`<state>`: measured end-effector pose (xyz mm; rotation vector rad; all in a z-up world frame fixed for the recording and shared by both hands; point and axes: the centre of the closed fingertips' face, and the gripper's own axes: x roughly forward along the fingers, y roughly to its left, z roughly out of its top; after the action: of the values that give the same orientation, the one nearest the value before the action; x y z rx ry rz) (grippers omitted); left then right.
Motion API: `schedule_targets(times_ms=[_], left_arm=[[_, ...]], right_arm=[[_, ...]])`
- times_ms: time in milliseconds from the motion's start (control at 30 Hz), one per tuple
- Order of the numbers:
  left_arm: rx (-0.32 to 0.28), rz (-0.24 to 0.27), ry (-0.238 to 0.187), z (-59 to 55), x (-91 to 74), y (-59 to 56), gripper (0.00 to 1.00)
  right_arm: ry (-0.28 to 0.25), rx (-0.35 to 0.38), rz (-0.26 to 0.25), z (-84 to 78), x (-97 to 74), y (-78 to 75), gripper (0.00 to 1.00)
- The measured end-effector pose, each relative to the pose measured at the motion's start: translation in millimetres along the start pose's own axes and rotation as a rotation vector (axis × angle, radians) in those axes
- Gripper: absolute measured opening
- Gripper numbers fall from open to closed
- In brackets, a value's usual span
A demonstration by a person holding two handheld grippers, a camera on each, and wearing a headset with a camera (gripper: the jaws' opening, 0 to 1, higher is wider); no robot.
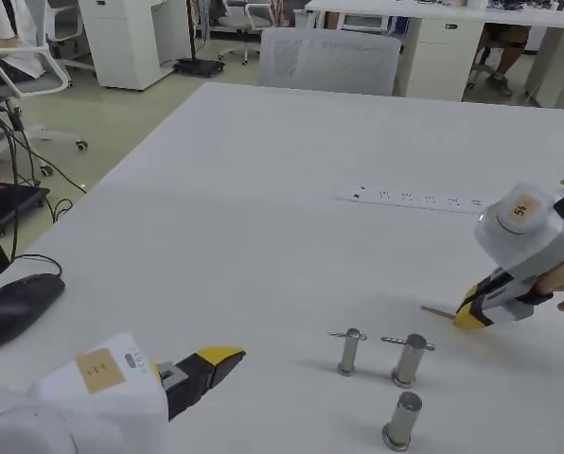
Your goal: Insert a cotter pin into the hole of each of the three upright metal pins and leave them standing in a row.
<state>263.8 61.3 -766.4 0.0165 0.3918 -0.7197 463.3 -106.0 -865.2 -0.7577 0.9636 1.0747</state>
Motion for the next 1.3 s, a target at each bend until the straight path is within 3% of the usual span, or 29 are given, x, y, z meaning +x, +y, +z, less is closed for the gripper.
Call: schedule_targets(times_ms=[267,633,1000,1300], left_arm=[[0.006,0.001,0.013,-2.3,0.4,0.0,0.81],[0.008,0.015,0.022,-3.9,-0.8,2.7,0.80],[0.006,0.017,0.031,-4.0,-1.3,4.1,0.76],[-0.002,-0.002,0.008,6.6,2.9,2.2,0.73]], right_arm=[[0.044,-0.062,0.013,-0.8,0.4,-0.3,0.07],[0.061,-0.122,-0.005,1.5,0.4,0.8,0.03],[0.041,-0.130,-0.035,1.3,-6.0,-1.4,0.03],[-0.021,-0.130,-0.114,4.3,-28.4,-1.8,0.03]])
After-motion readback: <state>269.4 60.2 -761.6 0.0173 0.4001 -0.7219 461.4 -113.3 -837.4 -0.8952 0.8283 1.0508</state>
